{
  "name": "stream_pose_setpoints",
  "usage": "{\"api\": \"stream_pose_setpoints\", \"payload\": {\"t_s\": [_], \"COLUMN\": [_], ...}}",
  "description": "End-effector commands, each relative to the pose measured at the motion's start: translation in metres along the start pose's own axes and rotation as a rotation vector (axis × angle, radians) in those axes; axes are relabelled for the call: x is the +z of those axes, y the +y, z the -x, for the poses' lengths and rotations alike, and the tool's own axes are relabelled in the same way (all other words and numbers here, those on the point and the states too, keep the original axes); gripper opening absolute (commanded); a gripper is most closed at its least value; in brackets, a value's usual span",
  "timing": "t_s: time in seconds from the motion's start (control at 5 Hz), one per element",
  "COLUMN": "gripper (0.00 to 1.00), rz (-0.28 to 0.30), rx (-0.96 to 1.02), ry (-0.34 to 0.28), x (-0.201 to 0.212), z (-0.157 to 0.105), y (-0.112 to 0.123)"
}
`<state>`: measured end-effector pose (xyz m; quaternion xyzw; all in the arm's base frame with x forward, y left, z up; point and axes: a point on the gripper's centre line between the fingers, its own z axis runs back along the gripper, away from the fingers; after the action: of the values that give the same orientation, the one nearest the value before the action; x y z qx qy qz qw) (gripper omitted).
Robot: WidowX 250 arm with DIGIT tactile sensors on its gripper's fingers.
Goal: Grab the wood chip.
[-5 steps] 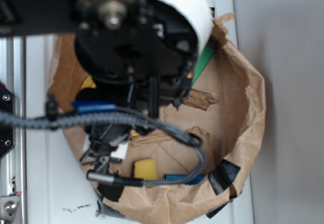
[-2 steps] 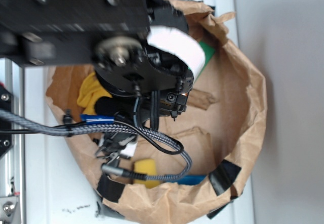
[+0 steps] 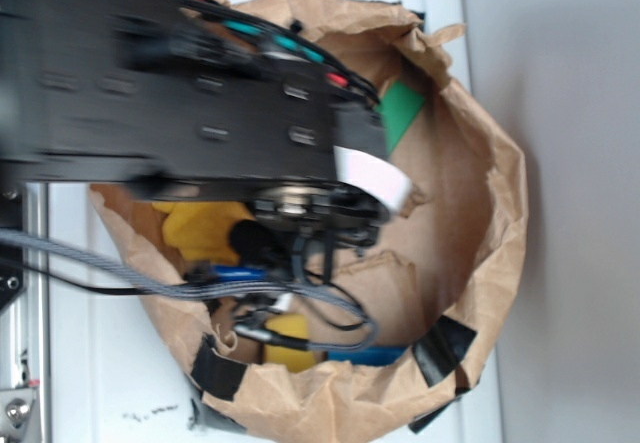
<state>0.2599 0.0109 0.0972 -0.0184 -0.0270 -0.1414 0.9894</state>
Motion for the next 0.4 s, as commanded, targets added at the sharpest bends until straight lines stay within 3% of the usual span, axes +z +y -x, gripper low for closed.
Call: {"api": "stream_pose_setpoints", "payload": {"t_s": [0.0,0.2], "gripper": [1.00,1.00], "rz": [0.029,0.042], "rx": [-0.038,-0.067], "ry": [-0.037,-0.058], "x": [-0.005,-0.020], "z": [-0.044,-0.055], "y": [-0.001,0.002]}}
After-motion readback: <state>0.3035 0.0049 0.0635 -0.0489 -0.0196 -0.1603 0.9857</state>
